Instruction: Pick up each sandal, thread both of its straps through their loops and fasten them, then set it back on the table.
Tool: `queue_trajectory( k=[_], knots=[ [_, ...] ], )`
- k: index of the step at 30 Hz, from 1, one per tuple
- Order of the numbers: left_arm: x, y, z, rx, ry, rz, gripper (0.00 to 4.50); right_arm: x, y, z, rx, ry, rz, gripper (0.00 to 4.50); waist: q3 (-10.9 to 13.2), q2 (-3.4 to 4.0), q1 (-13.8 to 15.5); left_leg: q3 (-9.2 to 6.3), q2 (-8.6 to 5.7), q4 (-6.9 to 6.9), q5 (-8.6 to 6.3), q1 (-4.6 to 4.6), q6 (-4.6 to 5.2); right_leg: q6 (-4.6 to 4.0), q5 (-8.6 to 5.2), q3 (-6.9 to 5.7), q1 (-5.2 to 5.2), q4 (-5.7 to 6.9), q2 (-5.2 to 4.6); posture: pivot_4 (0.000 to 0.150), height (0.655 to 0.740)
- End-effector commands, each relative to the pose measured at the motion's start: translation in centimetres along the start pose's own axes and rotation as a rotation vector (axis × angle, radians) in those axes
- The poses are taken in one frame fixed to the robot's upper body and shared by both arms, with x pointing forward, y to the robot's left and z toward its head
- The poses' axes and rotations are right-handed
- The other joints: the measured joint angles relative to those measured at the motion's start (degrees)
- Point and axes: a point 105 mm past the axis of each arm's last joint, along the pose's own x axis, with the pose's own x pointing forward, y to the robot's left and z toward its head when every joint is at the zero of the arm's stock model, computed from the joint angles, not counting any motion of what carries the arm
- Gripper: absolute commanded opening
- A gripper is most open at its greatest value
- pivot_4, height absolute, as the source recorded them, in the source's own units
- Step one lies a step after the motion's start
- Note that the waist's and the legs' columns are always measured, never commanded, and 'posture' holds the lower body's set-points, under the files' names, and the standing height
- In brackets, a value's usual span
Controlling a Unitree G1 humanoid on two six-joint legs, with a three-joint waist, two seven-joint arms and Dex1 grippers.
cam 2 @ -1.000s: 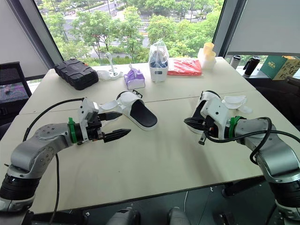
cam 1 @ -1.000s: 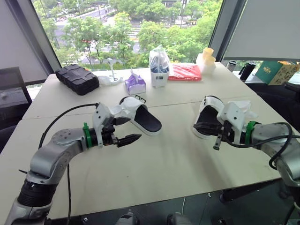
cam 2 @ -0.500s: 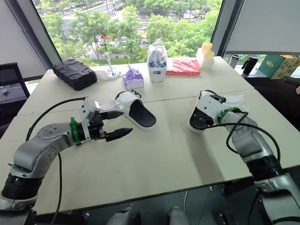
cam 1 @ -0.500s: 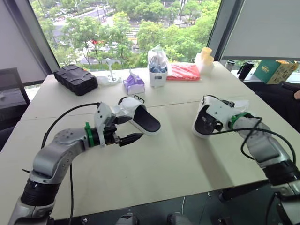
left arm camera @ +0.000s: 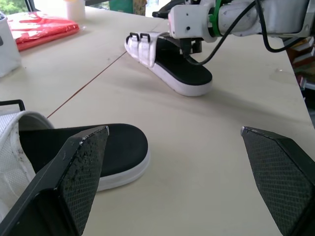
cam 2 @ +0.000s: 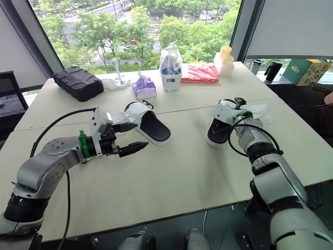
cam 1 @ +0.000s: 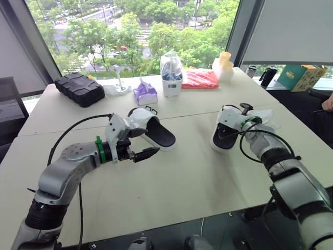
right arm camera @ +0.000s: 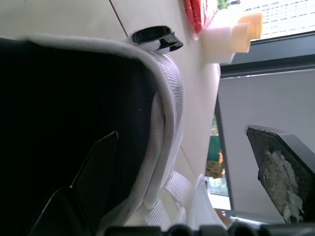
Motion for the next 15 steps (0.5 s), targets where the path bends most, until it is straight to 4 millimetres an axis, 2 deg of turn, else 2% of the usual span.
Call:
queue_trajectory(
  k=[1, 3, 10, 11, 15],
  knots=[
    [-0.2, -0.2, 1.3, 0.050, -0.034, 0.004, 4.50, 0.2, -1.6, 0.3, 0.008, 0.009, -0.075, 4.24, 0.00, 0.00, 0.02, 0.00, 0.00, 0.00, 0.00, 0.00, 0.00, 0.00, 0.00, 0.00, 0.00, 0.00, 0.01, 0.150, 0.7400],
    [-0.3, -0.3, 1.3, 0.052, -0.033, 0.009, 4.50, 0.3, -1.9, 0.4, 0.055, 0.022, -0.093, 3.68, 0.00, 0.00, 0.02, 0.00, 0.00, 0.00, 0.00, 0.00, 0.00, 0.00, 0.00, 0.00, 0.00, 0.01, 0.01, 0.150, 0.7400],
    [-0.5, -0.2, 1.3, 0.053, -0.033, 0.030, 4.50, 0.4, -2.3, 1.4, 0.088, -0.001, -0.105, 0.22, 0.02, 0.06, -0.04, 0.00, -0.01, 0.00, -0.02, 0.00, 0.03, 0.01, 0.00, 0.02, -0.01, 0.02, 0.02, 0.150, 0.7400],
    [-0.5, -0.2, 1.3, 0.054, -0.032, 0.031, 4.50, 0.4, -2.2, 1.6, 0.079, -0.010, -0.100, 0.09, 0.02, 0.06, -0.05, 0.00, -0.01, -0.01, -0.02, 0.00, 0.03, 0.01, 0.00, 0.02, -0.01, 0.02, 0.02, 0.150, 0.7400],
    [-0.5, -0.3, 1.4, 0.054, -0.035, 0.034, 4.50, 0.3, -2.5, 2.3, 0.041, -0.078, -0.106, 0.09, 0.02, 0.06, -0.09, 0.00, -0.01, 0.00, -0.03, 0.00, 0.05, 0.01, 0.01, 0.02, -0.01, 0.03, 0.03, 0.150, 0.7400]
  ],
)
